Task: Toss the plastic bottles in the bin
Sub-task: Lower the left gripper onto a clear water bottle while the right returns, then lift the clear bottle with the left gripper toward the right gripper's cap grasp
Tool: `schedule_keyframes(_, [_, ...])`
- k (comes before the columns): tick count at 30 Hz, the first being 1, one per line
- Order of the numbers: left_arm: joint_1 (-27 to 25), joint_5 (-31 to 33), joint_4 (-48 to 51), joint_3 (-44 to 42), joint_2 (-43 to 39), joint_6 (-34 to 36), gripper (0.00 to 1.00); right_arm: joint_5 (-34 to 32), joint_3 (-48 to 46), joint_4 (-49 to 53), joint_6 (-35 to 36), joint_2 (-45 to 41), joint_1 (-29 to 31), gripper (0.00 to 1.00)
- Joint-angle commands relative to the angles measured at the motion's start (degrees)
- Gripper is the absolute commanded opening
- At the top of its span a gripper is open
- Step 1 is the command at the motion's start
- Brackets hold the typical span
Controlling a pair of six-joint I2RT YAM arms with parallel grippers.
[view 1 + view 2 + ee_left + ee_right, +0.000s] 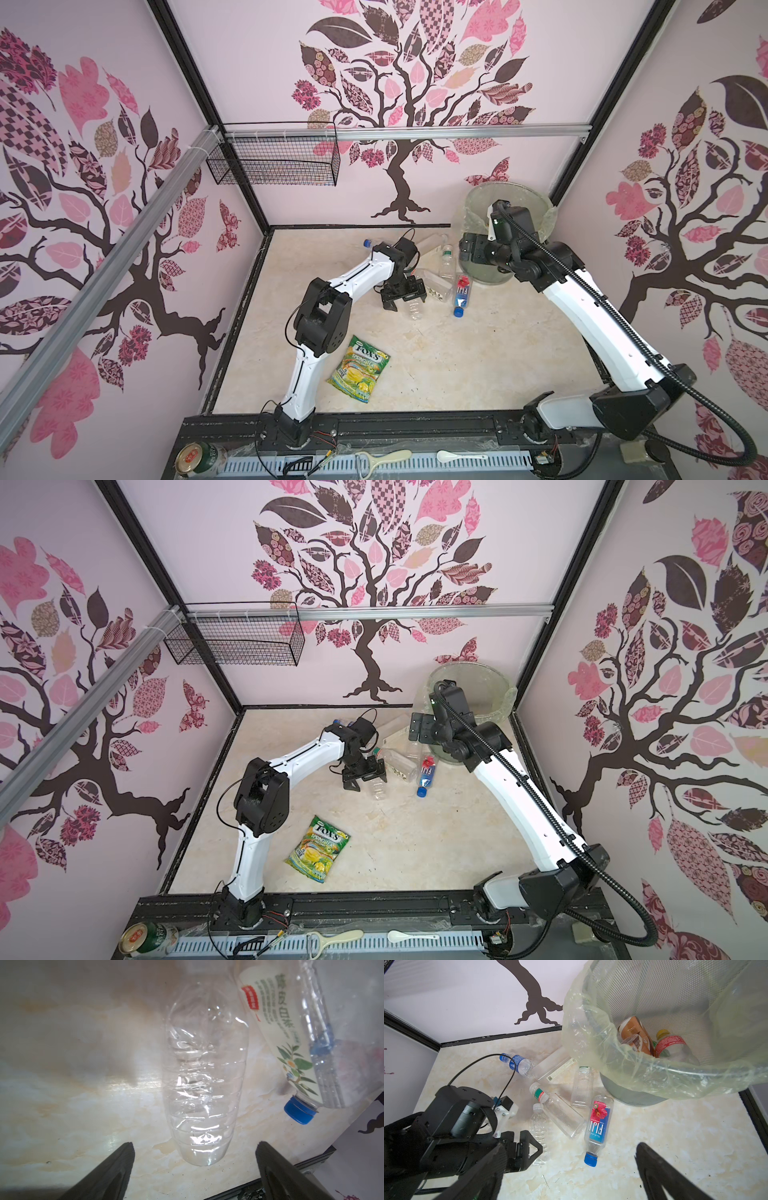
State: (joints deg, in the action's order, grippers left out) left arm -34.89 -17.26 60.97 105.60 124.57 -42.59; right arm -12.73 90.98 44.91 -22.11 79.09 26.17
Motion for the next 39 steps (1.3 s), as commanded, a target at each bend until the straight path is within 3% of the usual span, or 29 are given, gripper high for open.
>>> schedule_keyframes(1, [-0.35,-0.19,-0.75,2.72,2.92,1.54,0.94,0.37,-0.86,0.31,0.15,-1.23,-0.06,1.00])
schedule_keyframes(10, [-1.32,-0.68,-0.90,2.24,6.19,1.02,0.84,1.62,-1.14,-0.61,1.01,-0.55,0.01,1.00])
schedule_keyframes(18, [-1.32,-3.71,-2.32,1.56,4.59,2.30,0.62,2.46,-1.16,-0.51,0.28,0.00,-0.80,0.99])
schedule_keyframes(22, [-1.32,-9.32,-8.38,-4.46,-2.23,3.25,0.58,7.64,-0.85,0.81,-2.99,0.91,-3.66,1.00])
schedule_keyframes(29, [-1.22,-19.27,-27.80,-22.69,-19.35,1.98,0.58,12.91,-0.77,1.86,-4.22,3.18,-3.59,0.99])
schedule_keyframes(39, [-1.26,-26.76,-32.99,-28.07,-28.63,5.23,0.57,24.45,-4.74,-4.13,-12.02,5.50,-3.59,1.00])
